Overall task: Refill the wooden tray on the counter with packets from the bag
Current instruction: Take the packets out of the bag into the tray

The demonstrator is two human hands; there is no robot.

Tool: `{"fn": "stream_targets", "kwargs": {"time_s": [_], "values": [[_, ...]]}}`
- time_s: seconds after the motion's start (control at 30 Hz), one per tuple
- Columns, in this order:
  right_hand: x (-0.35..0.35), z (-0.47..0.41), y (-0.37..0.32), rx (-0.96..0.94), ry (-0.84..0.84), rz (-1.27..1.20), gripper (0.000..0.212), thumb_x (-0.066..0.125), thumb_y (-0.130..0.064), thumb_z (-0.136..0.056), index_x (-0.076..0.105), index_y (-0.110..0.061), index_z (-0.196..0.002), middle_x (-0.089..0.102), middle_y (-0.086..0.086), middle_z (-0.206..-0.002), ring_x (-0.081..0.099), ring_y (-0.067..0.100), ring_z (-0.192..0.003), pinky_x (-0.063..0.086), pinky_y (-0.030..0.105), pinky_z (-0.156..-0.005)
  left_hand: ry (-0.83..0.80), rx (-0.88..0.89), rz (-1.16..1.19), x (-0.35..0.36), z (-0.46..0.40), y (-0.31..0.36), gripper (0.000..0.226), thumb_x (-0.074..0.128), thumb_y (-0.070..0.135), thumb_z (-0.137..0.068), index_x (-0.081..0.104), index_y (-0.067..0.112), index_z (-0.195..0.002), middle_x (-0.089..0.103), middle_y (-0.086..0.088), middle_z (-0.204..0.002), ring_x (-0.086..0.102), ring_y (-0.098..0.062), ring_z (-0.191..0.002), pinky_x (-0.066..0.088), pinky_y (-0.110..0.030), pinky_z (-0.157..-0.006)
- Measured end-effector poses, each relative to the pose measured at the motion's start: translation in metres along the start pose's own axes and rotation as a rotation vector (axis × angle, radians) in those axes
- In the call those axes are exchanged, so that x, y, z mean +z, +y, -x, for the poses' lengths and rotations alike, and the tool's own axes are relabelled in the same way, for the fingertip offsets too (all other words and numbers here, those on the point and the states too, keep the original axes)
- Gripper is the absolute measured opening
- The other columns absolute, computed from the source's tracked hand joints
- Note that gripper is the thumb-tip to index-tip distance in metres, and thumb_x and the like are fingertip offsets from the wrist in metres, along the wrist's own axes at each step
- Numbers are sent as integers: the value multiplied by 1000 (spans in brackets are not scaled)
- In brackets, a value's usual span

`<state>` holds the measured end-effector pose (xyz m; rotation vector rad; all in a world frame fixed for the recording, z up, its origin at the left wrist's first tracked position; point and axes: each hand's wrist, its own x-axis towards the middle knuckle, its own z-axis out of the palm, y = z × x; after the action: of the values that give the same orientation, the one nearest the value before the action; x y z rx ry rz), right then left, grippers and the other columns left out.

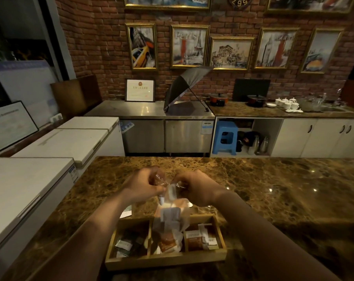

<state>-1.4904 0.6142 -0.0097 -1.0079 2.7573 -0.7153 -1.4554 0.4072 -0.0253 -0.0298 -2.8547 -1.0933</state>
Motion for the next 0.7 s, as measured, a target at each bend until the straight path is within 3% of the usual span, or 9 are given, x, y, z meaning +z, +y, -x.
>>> {"fn": "stream_targets", "kwargs": {"time_s": [0.17,0.3,0.53,0.6,0.7], "values": [[-14,-5,-9,-19,-19,-34,34,71,-7,-88,67,-25,-117,70,-5,-109,66,11,-99,59,35,-90,8,46,-15,-19,3,4,21,80,31,-80,68,33,-97,69,13,-94,64,-7,-87,47,-25,-67],[-19,-6,-13,-30,1,-10,37,71,-8,-88,65,-28,-118,68,-6,-109,65,12,-99,59,37,-89,42,61,-36,-23,1,3,23,81,37,-79,69,33,-98,71,11,-96,65,-8,-90,53,-30,-74],[-25,3,-11,33,22,28,35,72,-9,-88,68,-28,-117,70,-6,-108,66,13,-100,59,35,-89,52,62,9,-13,2,12,23,81,34,-81,69,28,-98,69,9,-94,64,-7,-87,54,-27,-71],[-31,10,-5,85,16,38,37,71,-10,-89,65,-28,-122,65,-8,-105,64,11,-97,57,28,-84,42,43,32,-3,-1,23,24,82,30,-81,68,25,-100,66,8,-94,63,-7,-86,53,-25,-69],[-44,24,11,155,-17,28,41,69,-8,-91,60,-24,-128,51,-14,-98,55,7,-91,40,13,-67,11,42,42,13,-6,34,24,82,36,-80,67,33,-98,65,8,-98,62,-8,-89,50,-24,-66]]}}
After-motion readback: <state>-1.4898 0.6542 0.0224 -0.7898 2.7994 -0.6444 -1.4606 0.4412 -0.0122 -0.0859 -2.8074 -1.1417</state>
